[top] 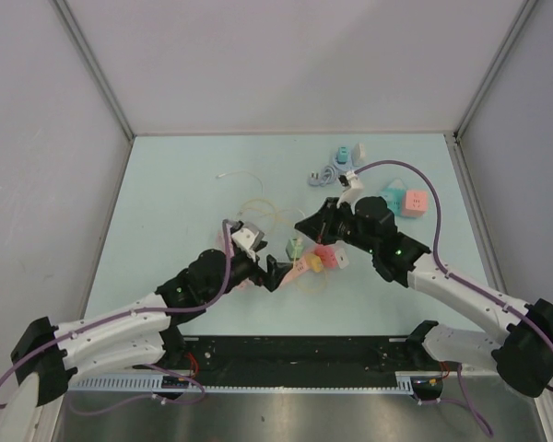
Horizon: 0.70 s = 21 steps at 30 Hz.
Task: Insert the plug
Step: Adjust the plug.
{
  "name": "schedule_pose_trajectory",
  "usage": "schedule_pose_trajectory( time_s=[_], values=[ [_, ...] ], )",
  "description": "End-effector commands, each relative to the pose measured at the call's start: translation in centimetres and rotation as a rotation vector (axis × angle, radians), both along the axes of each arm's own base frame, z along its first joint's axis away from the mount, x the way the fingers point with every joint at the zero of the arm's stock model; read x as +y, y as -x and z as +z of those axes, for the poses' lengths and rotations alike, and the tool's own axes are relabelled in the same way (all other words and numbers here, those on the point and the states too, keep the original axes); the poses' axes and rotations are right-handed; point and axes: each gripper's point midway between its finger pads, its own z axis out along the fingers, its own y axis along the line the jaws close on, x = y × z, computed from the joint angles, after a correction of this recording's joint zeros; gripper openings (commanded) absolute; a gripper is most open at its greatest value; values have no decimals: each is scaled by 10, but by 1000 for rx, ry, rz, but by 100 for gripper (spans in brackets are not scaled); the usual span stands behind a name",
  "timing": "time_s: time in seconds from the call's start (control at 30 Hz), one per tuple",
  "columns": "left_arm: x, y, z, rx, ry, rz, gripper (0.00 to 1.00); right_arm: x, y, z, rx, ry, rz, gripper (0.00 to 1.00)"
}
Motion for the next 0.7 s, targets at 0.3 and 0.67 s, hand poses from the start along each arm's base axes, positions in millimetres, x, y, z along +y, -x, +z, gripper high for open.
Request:
schedule_pose_trajectory(
  time_s=[0.3,0.67],
  values=[
    [-29,29,39,101,295,-134,98,-15,-10,14,-103,46,-70,0],
    [24,-27,-22,198,31,348,80,-32,-15,9,-144,127,-116,0]
  ],
)
